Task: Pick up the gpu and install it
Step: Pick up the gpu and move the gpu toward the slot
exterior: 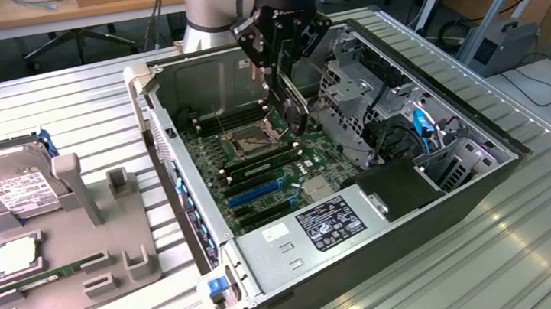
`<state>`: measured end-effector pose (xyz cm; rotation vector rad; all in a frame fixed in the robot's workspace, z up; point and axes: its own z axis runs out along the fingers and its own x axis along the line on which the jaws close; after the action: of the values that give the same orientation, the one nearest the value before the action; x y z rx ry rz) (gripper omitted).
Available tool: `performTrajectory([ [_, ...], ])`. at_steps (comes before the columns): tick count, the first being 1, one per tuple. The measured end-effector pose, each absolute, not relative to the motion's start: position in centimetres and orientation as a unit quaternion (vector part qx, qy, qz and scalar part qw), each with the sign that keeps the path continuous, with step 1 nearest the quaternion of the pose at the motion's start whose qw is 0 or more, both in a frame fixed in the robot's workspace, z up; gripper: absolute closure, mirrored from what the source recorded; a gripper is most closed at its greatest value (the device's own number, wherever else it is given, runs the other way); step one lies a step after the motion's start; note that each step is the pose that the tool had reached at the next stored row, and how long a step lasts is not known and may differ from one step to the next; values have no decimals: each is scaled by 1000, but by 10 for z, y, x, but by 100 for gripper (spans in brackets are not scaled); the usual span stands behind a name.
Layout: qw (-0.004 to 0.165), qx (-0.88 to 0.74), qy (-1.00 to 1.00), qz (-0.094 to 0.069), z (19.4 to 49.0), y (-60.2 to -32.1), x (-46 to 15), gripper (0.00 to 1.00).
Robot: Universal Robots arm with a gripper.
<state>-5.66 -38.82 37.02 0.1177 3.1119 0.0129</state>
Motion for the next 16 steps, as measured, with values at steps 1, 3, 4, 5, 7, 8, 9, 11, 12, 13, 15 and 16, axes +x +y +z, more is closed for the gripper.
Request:
performTrajectory([
  [1,14,38,999,4,370,-388,-57,73],
  [3,14,38,999,4,369,-388,-57,73],
  [4,14,38,999,4,369,-388,-57,73],
  [5,14,38,999,4,368,-388,-57,73],
  [7,14,38,999,4,368,-388,-57,73],
  [8,14,38,999,4,367,-388,-57,73],
  [9,14,38,999,4,367,-388,-57,73],
  [11,14,38,999,4,366,-388,-57,73],
  [12,14,38,999,4,366,-388,-57,73],
  [13,14,38,999,4,366,-388,-57,73],
  [15,14,38,999,4,365,-388,-57,73],
  [16,14,38,999,4,365,-388,-57,73],
])
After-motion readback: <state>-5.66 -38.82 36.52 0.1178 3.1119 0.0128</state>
